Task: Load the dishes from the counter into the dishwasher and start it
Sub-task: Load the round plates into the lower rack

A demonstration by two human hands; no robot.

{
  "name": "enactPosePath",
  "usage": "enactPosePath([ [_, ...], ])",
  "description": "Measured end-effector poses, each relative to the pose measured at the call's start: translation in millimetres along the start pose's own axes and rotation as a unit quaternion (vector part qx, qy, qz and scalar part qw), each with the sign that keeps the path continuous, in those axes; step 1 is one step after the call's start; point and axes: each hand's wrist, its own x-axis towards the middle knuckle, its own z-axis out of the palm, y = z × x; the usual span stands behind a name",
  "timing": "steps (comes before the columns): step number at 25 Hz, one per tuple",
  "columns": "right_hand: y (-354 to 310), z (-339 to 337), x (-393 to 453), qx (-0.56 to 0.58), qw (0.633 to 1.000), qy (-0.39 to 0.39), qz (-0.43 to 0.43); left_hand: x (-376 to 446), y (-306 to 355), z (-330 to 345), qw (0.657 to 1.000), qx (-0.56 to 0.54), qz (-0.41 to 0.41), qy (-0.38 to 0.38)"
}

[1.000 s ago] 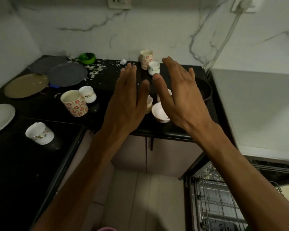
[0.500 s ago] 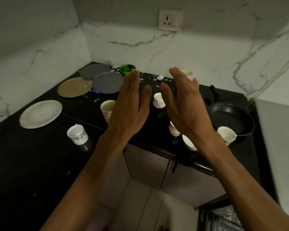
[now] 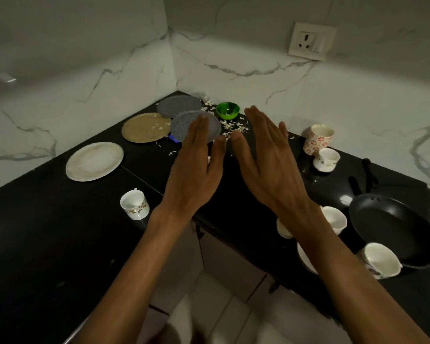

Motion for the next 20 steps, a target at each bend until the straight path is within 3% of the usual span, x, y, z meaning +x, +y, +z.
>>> enactPosePath([
  [11,26.8,101.0,97.6,-0.021,1.0,-0.022,0.001,99.7,-97.9,-18.2,0.999,-0.004,-0.047,-0.014],
  [20,47.9,181.0,145.1,0.033,0.992,-0.076,0.091,146.1,-184.4,-9.3,0.988,-0.032,-0.129,-0.079],
])
